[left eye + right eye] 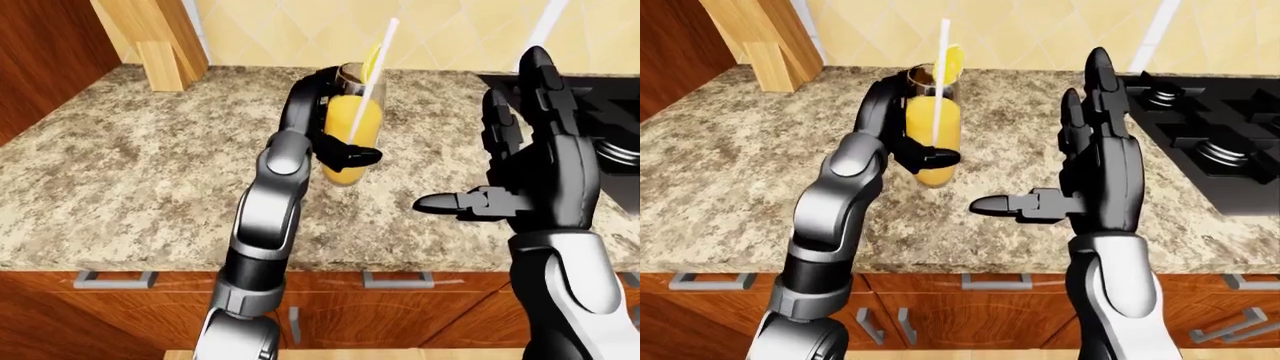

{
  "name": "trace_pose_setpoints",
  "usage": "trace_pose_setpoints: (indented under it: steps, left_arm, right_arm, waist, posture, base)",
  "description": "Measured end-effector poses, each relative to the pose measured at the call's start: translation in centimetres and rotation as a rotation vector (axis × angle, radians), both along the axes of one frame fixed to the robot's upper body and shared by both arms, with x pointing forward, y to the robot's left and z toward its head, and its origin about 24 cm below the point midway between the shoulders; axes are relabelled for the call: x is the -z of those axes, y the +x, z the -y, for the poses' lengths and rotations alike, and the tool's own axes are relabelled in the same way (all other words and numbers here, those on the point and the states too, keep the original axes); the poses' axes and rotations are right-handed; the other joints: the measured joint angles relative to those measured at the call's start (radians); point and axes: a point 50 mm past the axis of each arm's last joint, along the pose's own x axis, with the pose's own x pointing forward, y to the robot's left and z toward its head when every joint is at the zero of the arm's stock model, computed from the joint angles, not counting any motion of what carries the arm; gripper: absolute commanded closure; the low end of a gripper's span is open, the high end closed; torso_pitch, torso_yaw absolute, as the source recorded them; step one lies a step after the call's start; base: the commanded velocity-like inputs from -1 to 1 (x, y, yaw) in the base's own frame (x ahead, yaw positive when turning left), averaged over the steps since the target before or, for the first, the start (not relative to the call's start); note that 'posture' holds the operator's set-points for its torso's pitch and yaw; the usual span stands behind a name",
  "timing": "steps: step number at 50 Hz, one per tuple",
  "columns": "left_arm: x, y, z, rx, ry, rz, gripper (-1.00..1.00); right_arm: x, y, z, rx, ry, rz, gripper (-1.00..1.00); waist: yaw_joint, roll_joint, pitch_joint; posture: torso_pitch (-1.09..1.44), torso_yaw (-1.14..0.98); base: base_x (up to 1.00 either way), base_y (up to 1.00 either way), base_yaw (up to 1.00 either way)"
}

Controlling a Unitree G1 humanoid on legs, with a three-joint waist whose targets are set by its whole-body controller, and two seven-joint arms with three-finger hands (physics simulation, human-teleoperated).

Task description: Move the drinks to the dining counter.

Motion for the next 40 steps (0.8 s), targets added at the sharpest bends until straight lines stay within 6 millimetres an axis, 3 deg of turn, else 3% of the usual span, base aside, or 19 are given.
trace_pose_setpoints:
  steps: [3, 8, 12, 15, 20, 25, 30, 34, 37, 40]
  left_arm:
    - [-1.0, -0.6, -0.1, 0.006, -0.008, 0.025, 1.00]
    - [-1.7, -1.3, -0.7, -0.015, -0.014, 0.027, 1.00]
    - [-2.2, -1.8, -0.2, 0.016, -0.019, 0.050, 1.00]
    - [-2.1, -1.9, 0.1, 0.033, -0.018, 0.040, 1.00]
    - [-1.3, -1.4, -1.1, -0.020, -0.019, 0.004, 1.00]
    - [-2.1, -1.7, -1.1, -0.027, -0.026, 0.040, 1.00]
    - [-1.2, -1.8, 0.2, 0.036, -0.013, 0.005, 1.00]
    - [-1.3, -1.7, 0.0, 0.032, -0.016, 0.004, 1.00]
    - [-1.6, -1.7, -0.3, 0.014, -0.022, 0.020, 1.00]
    - [-1.8, -1.8, -0.8, -0.003, -0.028, 0.036, 1.00]
  right_arm:
    - [-0.1, 0.0, 0.1, -0.004, 0.008, -0.003, -1.00]
    - [-0.5, -0.2, 0.1, -0.015, 0.023, 0.004, -1.00]
    - [-0.6, -0.3, 0.1, -0.014, 0.027, 0.011, -1.00]
    - [-0.4, -0.2, 0.0, -0.017, 0.027, -0.003, -1.00]
    - [-0.2, 0.0, -0.4, -0.045, 0.014, -0.021, -1.00]
    - [-0.6, -0.4, -0.4, -0.033, 0.008, 0.005, -1.00]
    - [0.0, -0.1, 0.0, -0.008, 0.008, -0.036, -1.00]
    - [-0.4, -0.2, -0.2, -0.018, 0.003, -0.012, -1.00]
    - [-0.3, -0.1, -0.2, -0.017, 0.002, -0.017, -1.00]
    - [-0.2, 0.1, -0.3, -0.029, 0.012, -0.030, -1.00]
  waist:
    - [0.000, 0.000, 0.000]
    - [0.000, 0.026, -0.007]
    - [-0.008, 0.032, -0.012]
    - [-0.005, 0.028, -0.010]
    - [0.010, 0.040, -0.007]
    - [-0.016, -0.022, -0.021]
    - [-0.036, -0.049, -0.027]
    - [-0.016, -0.014, -0.032]
    - [-0.001, -0.005, -0.026]
    - [0.016, 0.028, 0.010]
  posture:
    - [0.00, 0.00]
    - [0.00, 0.00]
    - [0.00, 0.00]
    - [0.00, 0.00]
    - [0.00, 0.00]
    - [0.00, 0.00]
    - [0.00, 0.00]
    - [0.00, 0.00]
    - [0.00, 0.00]
    - [0.00, 0.00]
  base:
    - [0.00, 0.00, -0.08]
    - [-0.01, 0.00, -0.39]
    - [-0.13, 0.00, -0.38]
    - [-0.16, -0.10, -0.05]
    - [-0.19, -0.13, 0.00]
    - [-0.73, -0.11, 0.00]
    - [-1.00, -0.11, 0.00]
    - [-1.00, -0.12, 0.00]
    - [-0.92, -0.17, 0.00]
    - [-0.48, -0.13, -0.65]
